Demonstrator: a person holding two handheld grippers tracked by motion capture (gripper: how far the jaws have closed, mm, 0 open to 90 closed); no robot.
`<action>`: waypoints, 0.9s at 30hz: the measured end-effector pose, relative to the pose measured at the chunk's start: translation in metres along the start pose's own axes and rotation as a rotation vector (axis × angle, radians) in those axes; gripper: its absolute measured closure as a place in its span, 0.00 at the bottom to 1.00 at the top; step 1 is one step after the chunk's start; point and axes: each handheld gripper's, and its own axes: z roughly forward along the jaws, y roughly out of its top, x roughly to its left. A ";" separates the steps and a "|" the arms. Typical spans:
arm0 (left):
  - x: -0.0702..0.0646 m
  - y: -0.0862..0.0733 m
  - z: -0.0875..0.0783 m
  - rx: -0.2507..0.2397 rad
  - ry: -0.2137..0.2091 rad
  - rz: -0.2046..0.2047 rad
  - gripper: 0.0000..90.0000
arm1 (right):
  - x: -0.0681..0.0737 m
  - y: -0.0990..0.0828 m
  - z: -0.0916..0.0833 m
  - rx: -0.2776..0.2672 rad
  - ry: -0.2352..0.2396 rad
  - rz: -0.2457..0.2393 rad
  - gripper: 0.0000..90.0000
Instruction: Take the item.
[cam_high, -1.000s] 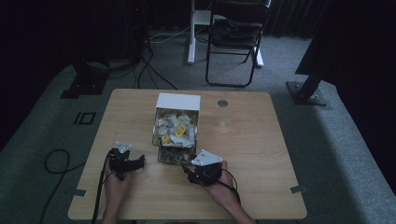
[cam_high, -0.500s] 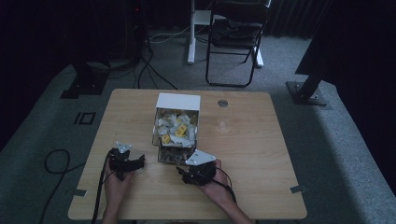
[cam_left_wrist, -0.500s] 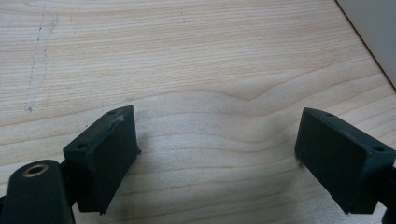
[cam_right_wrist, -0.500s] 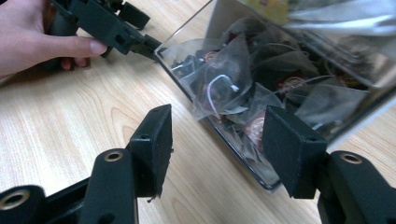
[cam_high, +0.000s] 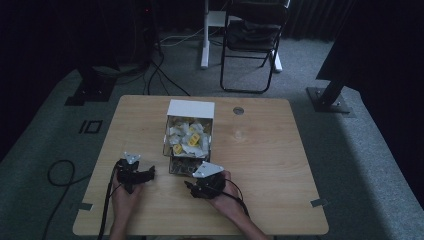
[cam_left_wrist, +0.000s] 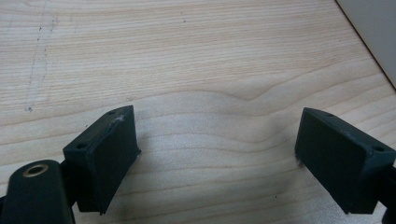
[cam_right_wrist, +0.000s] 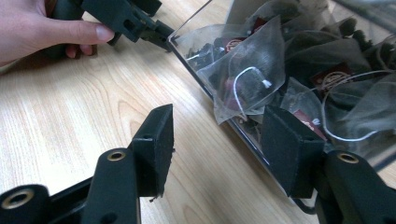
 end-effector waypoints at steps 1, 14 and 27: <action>0.000 0.000 0.000 0.000 0.000 0.000 0.15 | 0.000 0.000 0.000 0.000 0.000 -0.003 0.50; 0.000 0.000 0.000 0.002 -0.001 0.002 0.15 | 0.008 -0.002 -0.006 0.006 0.020 -0.039 0.54; 0.000 0.000 0.000 0.000 0.000 0.000 0.15 | 0.006 0.004 -0.001 0.007 0.003 -0.025 0.63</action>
